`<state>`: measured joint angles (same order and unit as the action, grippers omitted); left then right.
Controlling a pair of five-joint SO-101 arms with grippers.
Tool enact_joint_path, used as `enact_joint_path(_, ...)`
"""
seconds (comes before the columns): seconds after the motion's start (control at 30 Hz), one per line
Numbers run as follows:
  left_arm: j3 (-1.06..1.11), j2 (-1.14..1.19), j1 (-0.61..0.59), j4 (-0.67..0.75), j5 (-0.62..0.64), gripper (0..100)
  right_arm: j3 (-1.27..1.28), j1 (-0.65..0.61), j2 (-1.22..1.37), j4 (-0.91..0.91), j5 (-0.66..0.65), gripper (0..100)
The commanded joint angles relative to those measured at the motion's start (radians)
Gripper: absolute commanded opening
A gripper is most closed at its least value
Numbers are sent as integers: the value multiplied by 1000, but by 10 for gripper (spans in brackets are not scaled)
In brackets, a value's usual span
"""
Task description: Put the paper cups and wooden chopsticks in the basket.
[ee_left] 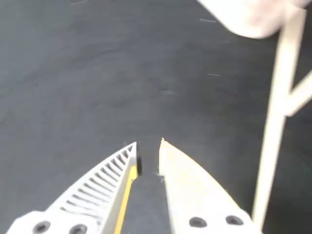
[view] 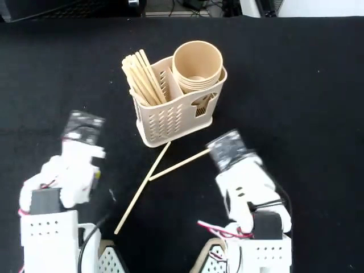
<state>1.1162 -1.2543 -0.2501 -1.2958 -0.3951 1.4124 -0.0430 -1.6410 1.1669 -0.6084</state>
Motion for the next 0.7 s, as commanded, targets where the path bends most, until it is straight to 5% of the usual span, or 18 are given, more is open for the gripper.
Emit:
enact_joint_path(0.0,36,-18,-162,18,8,91,-117,-178,1,117,-55,113)
enact_joint_path(0.17,179,-18,-260,107,3,91,-174,-361,81,161,-77,113)
enact_joint_path(0.43,291,-18,-283,186,8,91,-346,-582,549,158,-150,115)
enact_joint_path(0.67,355,-18,-280,259,8,91,-344,-637,805,-77,-261,116)
